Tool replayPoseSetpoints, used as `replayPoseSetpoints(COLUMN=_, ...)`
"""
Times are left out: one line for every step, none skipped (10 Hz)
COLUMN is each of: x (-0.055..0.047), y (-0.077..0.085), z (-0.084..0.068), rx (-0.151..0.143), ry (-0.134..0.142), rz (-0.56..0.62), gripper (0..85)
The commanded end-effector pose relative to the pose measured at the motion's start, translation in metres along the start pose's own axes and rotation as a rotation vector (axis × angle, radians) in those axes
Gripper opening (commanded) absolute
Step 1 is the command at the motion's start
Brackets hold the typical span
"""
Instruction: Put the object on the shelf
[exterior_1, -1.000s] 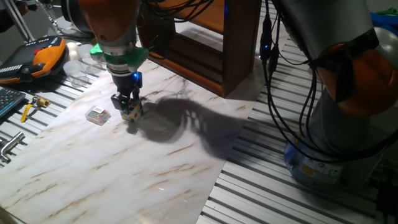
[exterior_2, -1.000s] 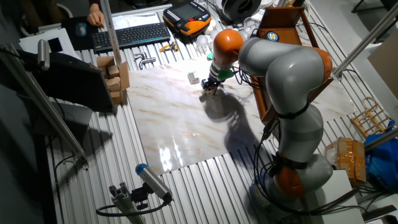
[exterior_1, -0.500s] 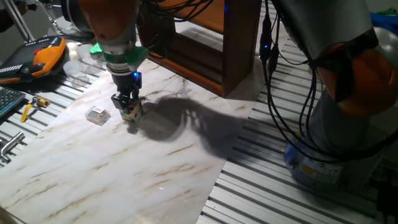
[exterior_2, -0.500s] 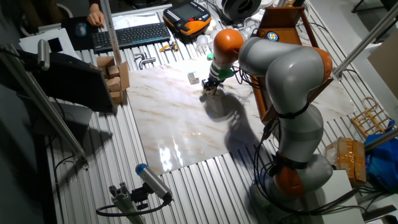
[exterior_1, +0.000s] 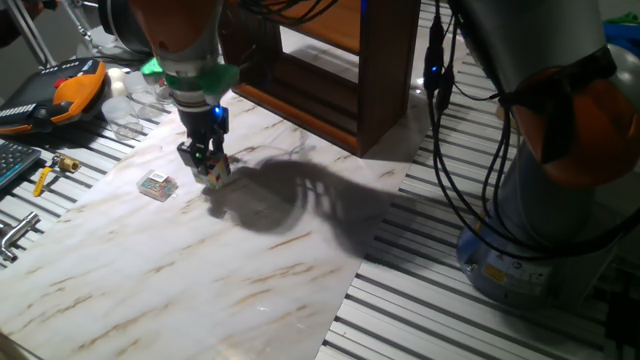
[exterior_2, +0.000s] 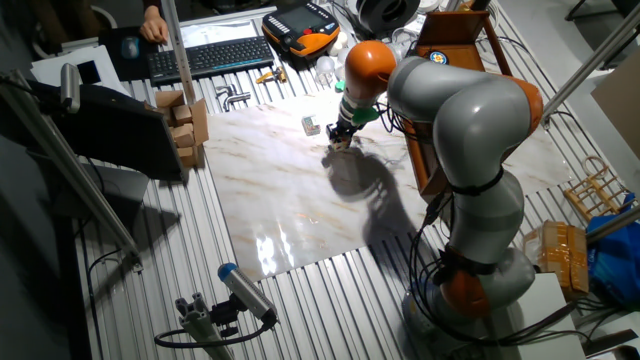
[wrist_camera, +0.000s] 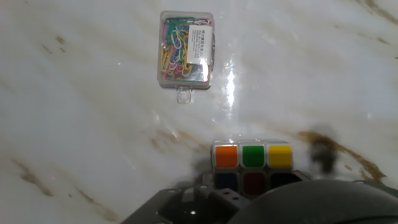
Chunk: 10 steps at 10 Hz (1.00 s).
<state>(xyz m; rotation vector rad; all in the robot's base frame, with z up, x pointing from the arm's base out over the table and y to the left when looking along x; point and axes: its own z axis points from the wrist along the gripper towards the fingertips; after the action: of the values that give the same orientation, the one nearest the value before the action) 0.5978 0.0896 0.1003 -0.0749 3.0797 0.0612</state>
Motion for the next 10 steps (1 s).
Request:
replayPoseSetpoints(x=0.001, y=-0.002, z=-0.009, rx=0.0, ry=0.001, rz=0.003, gripper=0.0)
replayPoseSetpoints(x=0.003, y=-0.005, z=-0.021, rx=0.001, ry=-0.001, rz=0.011, gripper=0.0)
replayPoseSetpoints(x=0.003, y=-0.007, z=-0.033, rx=0.021, ry=0.0, rz=0.011, gripper=0.0)
replayPoseSetpoints(x=0.004, y=-0.011, z=-0.044, rx=0.033, ry=0.002, rz=0.01, gripper=0.0)
replayPoseSetpoints(x=0.006, y=-0.016, z=-0.05, rx=0.032, ry=0.004, rz=0.014, gripper=0.0)
replayPoseSetpoints(x=0.007, y=-0.022, z=-0.055, rx=0.032, ry=0.0, rz=0.018, gripper=0.0)
replayPoseSetpoints(x=0.008, y=-0.026, z=-0.058, rx=0.035, ry=-0.004, rz=0.029, gripper=0.0)
replayPoseSetpoints(x=0.01, y=-0.031, z=-0.061, rx=0.035, ry=-0.006, rz=0.05, gripper=0.0)
replayPoseSetpoints(x=0.011, y=-0.034, z=-0.064, rx=0.036, ry=-0.006, rz=0.064, gripper=0.0)
replayPoseSetpoints(x=0.014, y=-0.038, z=-0.067, rx=0.035, ry=-0.002, rz=0.084, gripper=0.0)
